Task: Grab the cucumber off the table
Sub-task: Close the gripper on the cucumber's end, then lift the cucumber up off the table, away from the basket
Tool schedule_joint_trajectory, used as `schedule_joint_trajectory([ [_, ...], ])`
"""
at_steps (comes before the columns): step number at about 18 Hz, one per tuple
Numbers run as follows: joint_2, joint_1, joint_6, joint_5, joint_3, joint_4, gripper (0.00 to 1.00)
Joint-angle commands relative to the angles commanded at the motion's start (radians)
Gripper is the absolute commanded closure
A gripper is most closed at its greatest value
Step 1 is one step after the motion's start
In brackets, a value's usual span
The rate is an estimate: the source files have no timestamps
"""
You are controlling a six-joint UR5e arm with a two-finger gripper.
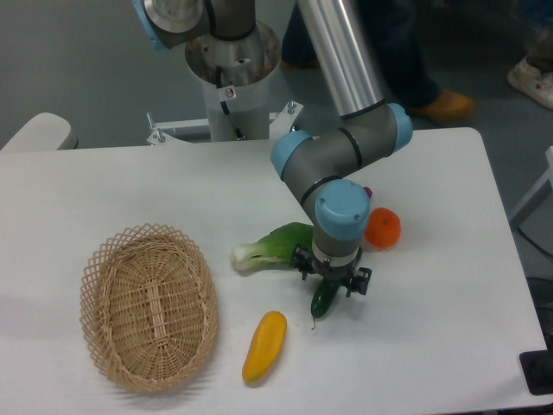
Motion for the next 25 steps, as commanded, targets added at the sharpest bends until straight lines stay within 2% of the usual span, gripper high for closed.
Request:
schedule_joint_trajectory([
  [2, 0.002, 0.000, 0.025, 0.000, 0.005, -0.002, 0.88],
  [3, 0.000, 0.002, 0.025, 0.002, 0.009, -0.002, 0.90],
  [7, 0.002, 0.006, 0.028, 0.002, 0.040, -0.006, 0.91],
  [11, 0.012, 0.011, 0.048, 0.002, 0.132, -0.035, 0.91],
  [15, 0.024, 0.040, 0.175, 0.002, 0.280, -0.216, 0.91],
  [17, 0.038, 0.072, 0.253, -0.005, 0.328, -0.277, 0.91],
  [20, 0.060, 0.129, 0.408, -0.024, 0.342, -0.288, 0.91],
  [25, 0.084, 0.209, 0.564, -0.055, 0.344, -0.316, 0.90],
])
